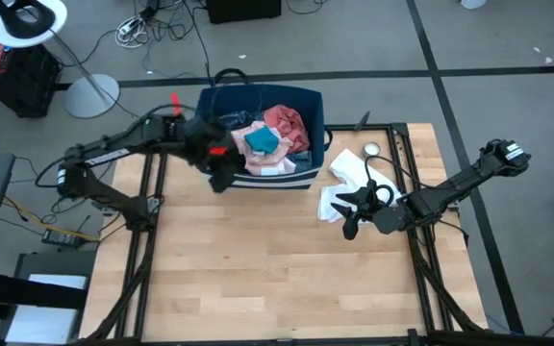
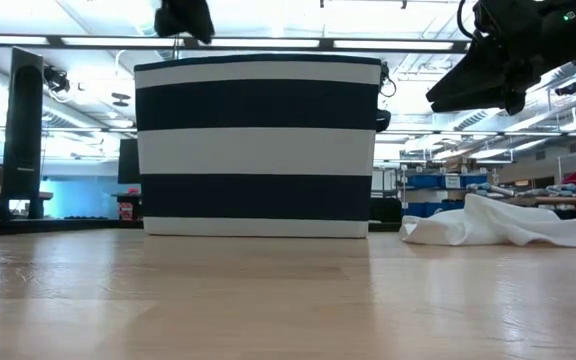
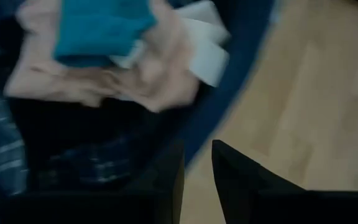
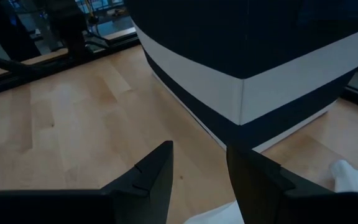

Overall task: Sort clothes
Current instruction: Put the white shirt into the blue laundry bin

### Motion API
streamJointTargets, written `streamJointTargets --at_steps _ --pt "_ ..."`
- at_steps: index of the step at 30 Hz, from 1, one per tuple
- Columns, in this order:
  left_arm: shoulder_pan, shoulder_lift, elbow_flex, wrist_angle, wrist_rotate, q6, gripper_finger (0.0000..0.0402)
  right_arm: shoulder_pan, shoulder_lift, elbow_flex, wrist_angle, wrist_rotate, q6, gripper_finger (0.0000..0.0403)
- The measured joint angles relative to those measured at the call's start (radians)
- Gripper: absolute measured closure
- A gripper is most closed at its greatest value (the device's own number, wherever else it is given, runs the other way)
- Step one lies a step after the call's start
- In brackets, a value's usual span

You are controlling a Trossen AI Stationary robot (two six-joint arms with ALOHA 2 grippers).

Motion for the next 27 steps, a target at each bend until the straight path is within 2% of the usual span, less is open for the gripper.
streamJointTargets --at_steps 3,7,13,17,22,27 --pt "-0.089 -0.037 -0.039 0.021 0.000 0.035 0.0314 0.000 0.000 0.000 0.000 0.000 0.000 0.0252" --pt "-0.215 -0.085 -0.128 0.149 -0.008 0.056 0.0314 0.000 0.000 0.000 0.000 0.000 0.001 0.0252" --pt "-0.351 -0.189 -0.373 0.389 -0.035 0.071 0.0314 0.000 0.000 0.000 0.000 -0.004 0.001 0.0252" --pt "-0.373 -0.298 -0.595 0.592 -0.043 0.085 0.0314 0.000 0.000 0.000 0.000 -0.007 0.002 0.0252" --pt "-0.363 -0.473 -0.842 0.812 0.016 0.100 0.0314 0.000 0.000 0.000 0.000 -0.007 0.004 0.0252" --pt "-0.328 -0.654 -1.021 0.890 0.042 0.112 0.0314 0.000 0.000 0.000 0.006 -0.007 0.004 0.0252"
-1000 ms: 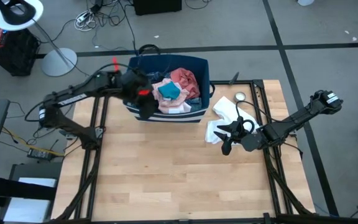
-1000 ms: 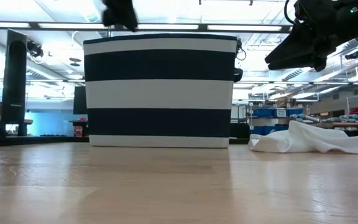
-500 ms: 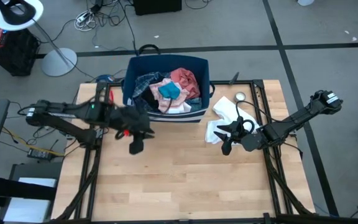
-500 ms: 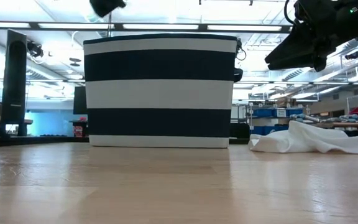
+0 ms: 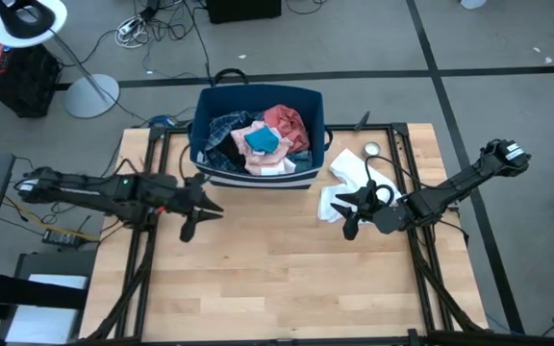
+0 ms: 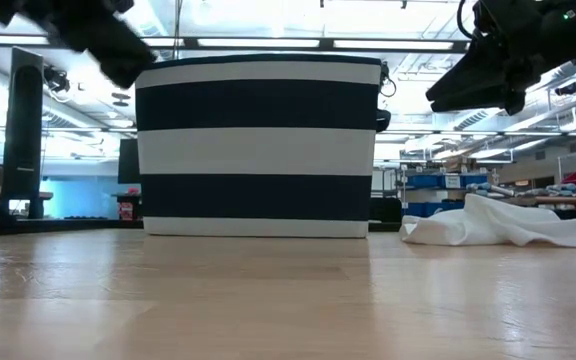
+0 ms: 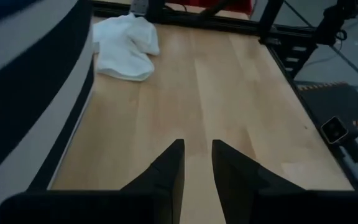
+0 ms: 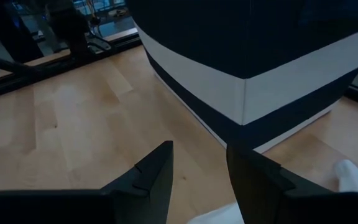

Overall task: Sort clothes
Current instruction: Put the white shirt into the blue laundry bin

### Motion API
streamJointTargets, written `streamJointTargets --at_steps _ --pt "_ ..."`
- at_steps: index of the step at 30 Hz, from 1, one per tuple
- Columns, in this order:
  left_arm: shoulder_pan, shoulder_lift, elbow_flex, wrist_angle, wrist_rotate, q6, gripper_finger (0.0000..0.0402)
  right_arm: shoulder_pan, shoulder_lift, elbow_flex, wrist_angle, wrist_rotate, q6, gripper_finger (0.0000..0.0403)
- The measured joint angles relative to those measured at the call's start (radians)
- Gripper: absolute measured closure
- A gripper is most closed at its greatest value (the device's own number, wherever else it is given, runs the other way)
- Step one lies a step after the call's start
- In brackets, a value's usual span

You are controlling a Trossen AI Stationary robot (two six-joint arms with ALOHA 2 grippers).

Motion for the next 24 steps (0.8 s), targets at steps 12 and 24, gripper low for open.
streamJointTargets --at_steps 12,24 --pt "0.056 -0.321 -0.329 0.180 0.045 0.027 0.0314 0.001 0.000 0.000 -0.003 -0.018 0.047 0.0252" --pt "0.056 -0.444 -0.367 0.122 -0.105 0.020 0.0314 0.001 0.038 0.000 -0.022 -0.054 0.155 0.0252"
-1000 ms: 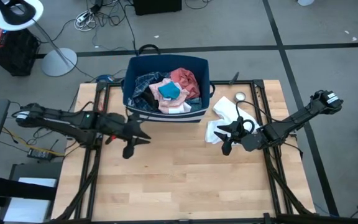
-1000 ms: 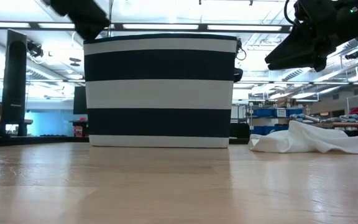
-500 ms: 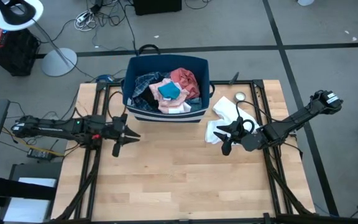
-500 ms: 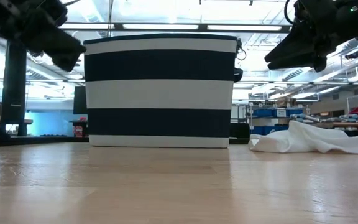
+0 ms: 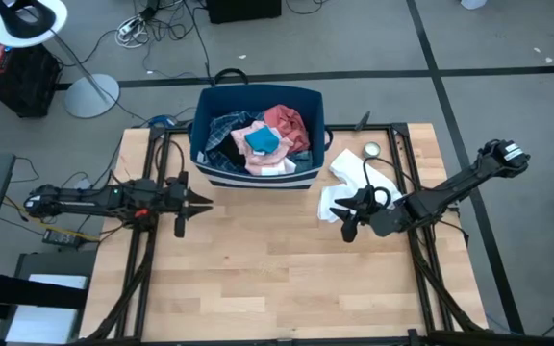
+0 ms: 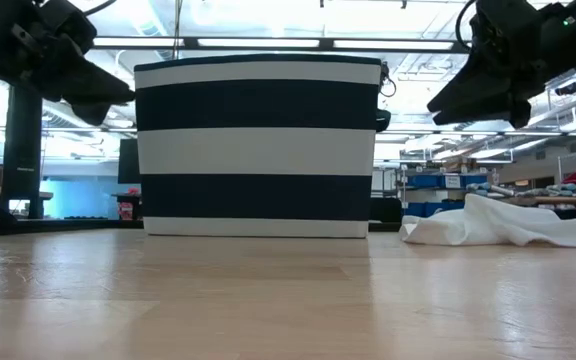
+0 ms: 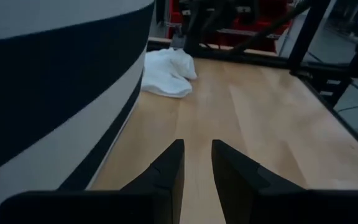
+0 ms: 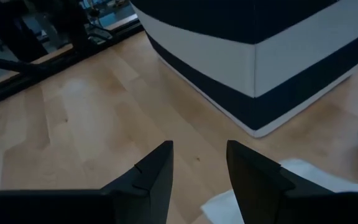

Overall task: Sort clothes
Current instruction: Put the white shirt into the blue laundry bin

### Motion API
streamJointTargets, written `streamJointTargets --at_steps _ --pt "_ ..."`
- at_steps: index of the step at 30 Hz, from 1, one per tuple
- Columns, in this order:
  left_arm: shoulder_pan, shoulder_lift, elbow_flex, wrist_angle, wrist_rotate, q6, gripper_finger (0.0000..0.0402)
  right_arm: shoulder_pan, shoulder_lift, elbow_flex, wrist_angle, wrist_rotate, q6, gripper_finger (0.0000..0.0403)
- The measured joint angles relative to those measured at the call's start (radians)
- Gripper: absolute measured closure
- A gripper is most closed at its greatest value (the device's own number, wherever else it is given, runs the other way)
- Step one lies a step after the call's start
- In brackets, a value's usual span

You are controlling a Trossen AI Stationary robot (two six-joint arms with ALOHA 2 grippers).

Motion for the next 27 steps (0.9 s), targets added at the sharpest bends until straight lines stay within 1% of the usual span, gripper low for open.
streamJointTargets --at_steps 2,5,9,14,17,23,27 --pt "0.000 -0.020 -0.006 -0.005 -0.002 0.000 0.0314 0.000 0.011 0.000 0.002 -0.003 0.002 0.0252" --pt "0.000 -0.056 -0.046 0.006 -0.002 -0.002 0.0314 0.000 0.021 0.000 0.002 -0.006 0.021 0.0252" --pt "-0.002 -0.106 -0.122 0.062 0.006 -0.024 0.0314 0.000 0.026 0.000 0.002 -0.006 0.027 0.0252" --pt "-0.002 -0.159 -0.192 0.138 0.047 -0.027 0.0314 0.000 0.026 0.000 0.004 -0.006 0.027 0.0252" --pt "-0.002 -0.170 -0.209 0.182 0.052 -0.022 0.0314 -0.001 0.026 0.000 0.005 -0.006 0.026 0.0252" --pt "-0.002 -0.175 -0.211 0.184 0.056 -0.019 0.0314 -0.004 0.026 0.000 0.006 -0.006 0.027 0.0252" --pt "-0.002 -0.176 -0.212 0.192 0.022 -0.014 0.0314 -0.004 0.026 0.000 0.006 -0.006 0.027 0.0252"
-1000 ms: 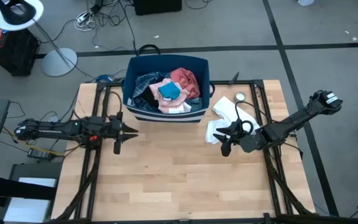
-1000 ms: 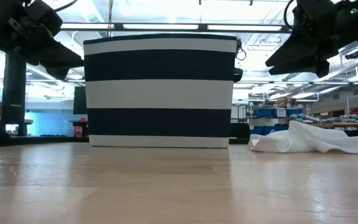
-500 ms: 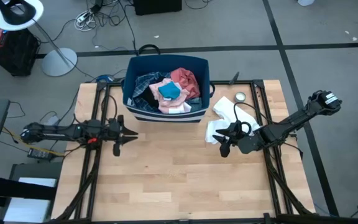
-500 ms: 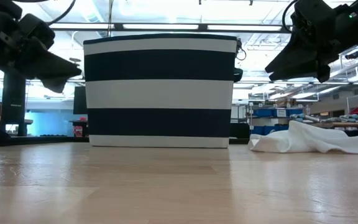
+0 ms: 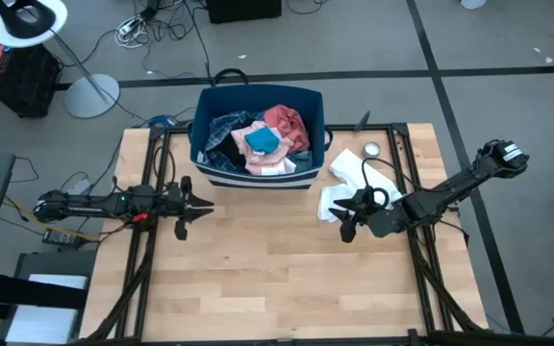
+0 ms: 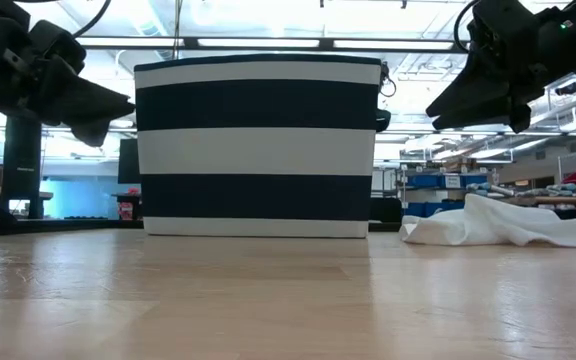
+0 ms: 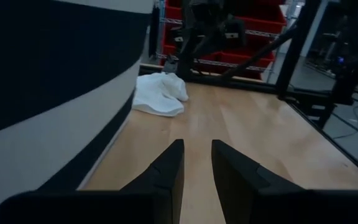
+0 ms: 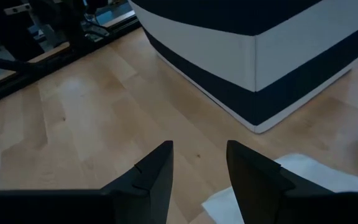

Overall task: Sort clothes
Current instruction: Put the white shirt into the blue laundry bin

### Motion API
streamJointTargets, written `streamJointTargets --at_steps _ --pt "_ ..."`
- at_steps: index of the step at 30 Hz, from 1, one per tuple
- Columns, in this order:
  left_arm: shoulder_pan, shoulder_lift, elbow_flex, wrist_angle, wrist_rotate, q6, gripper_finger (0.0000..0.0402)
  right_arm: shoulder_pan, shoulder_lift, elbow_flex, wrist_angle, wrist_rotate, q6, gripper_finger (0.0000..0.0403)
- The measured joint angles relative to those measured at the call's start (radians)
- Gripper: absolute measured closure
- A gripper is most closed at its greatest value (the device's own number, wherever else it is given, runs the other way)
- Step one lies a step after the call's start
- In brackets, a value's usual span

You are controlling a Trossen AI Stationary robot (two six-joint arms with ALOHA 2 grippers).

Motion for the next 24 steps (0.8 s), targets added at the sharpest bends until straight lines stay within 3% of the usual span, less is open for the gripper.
streamJointTargets --at_steps 9,24 --pt "0.000 0.001 -0.002 0.007 -0.038 0.015 0.0314 -0.046 0.003 0.000 -0.041 -0.011 0.000 0.0252" --pt "0.000 0.002 -0.003 0.045 -0.042 -0.034 0.0314 -0.287 0.003 0.000 -0.326 -0.224 0.103 0.0252"
